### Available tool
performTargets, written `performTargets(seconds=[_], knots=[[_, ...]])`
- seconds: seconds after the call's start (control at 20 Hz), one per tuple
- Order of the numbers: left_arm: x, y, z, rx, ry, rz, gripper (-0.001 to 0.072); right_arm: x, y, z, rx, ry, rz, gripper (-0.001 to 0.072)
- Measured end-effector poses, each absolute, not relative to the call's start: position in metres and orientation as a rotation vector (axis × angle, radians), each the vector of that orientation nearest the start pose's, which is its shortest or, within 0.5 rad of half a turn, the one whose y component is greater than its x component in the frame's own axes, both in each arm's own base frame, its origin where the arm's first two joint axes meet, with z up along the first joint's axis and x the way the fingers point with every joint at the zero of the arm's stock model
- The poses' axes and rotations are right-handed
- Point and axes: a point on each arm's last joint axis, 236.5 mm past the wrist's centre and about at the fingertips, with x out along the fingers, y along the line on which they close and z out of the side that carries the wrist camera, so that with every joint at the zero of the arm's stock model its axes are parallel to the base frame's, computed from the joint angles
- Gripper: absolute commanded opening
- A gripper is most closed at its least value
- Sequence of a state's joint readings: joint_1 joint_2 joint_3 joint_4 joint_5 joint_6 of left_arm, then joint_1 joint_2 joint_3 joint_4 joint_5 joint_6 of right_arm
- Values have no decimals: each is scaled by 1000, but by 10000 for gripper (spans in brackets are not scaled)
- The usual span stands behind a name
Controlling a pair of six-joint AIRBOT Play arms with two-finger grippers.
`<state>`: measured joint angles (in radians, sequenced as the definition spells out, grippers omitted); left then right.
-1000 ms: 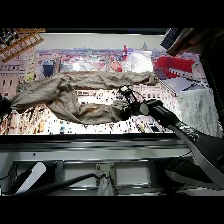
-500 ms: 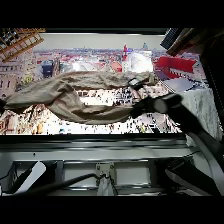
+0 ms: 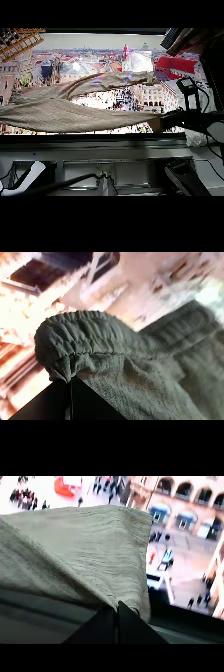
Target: Fold the clothes and pants, and hang the long-sleeved shirts on hangers.
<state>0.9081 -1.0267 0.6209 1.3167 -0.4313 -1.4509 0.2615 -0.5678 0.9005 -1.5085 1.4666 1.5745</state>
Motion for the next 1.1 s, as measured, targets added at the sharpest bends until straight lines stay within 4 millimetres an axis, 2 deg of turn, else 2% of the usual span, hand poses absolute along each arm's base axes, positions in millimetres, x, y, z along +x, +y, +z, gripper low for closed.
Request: performTargets(seconds=[0.15,0.35,0.45,0.55,0.7,0.8,0.85,0.9,0.95,1.0,1.1], knots=[[235,281,-36,-439,843,785,13,182,63,97,-91,1214,259,20],[213,276,-52,-374,969,775,13,167,56,94,-101,1273,241,20],[206,271,-60,-366,1007,770,13,167,54,93,-134,1276,255,20],[202,269,-66,-358,1026,768,13,178,49,91,-184,1251,253,20],[202,271,-67,-343,1018,771,13,222,41,86,-282,1180,225,20],[204,273,-66,-333,1004,774,14,265,41,71,-338,1141,215,21],[204,274,-65,-331,998,776,13,291,41,59,-358,1121,211,48],[205,275,-64,-328,992,777,13,316,43,46,-370,1099,210,236],[206,275,-64,-329,985,778,14,344,45,32,-375,1069,206,469],[207,276,-63,-328,981,779,13,368,48,20,-365,1045,197,538],[207,276,-63,-337,974,783,13,406,53,3,-300,1029,162,406]])
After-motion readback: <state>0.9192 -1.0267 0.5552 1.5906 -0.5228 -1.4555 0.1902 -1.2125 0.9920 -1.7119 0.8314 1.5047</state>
